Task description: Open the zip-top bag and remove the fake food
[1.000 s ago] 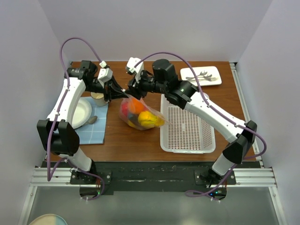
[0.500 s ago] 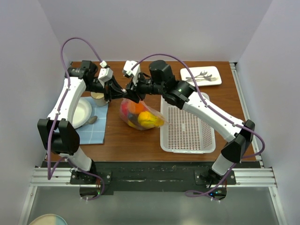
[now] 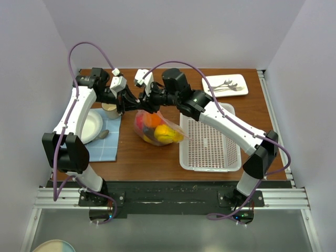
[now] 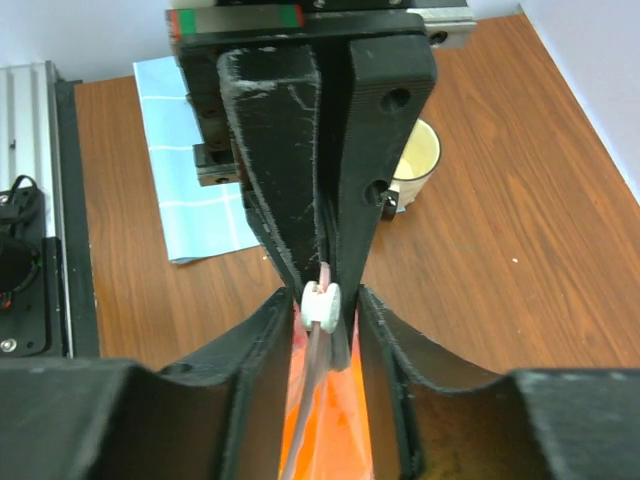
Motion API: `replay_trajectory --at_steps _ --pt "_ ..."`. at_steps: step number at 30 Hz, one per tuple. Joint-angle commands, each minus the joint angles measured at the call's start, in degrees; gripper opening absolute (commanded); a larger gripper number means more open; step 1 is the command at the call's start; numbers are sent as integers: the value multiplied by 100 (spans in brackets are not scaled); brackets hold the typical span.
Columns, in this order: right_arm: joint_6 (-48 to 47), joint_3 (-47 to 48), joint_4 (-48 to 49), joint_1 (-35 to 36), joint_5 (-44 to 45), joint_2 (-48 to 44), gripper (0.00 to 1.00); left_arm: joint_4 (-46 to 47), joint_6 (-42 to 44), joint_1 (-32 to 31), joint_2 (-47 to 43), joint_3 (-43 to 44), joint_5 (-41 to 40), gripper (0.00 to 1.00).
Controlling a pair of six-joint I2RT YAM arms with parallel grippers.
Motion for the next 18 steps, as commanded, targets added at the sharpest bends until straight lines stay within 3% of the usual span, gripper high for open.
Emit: replay_trajectory --at_steps 1,18 --pt "58 246 241 25 80 -107 33 -56 211 3 -50 37 121 2" --pt "23 307 232 25 107 -300 40 -56 237 3 -67 -51 112 2"
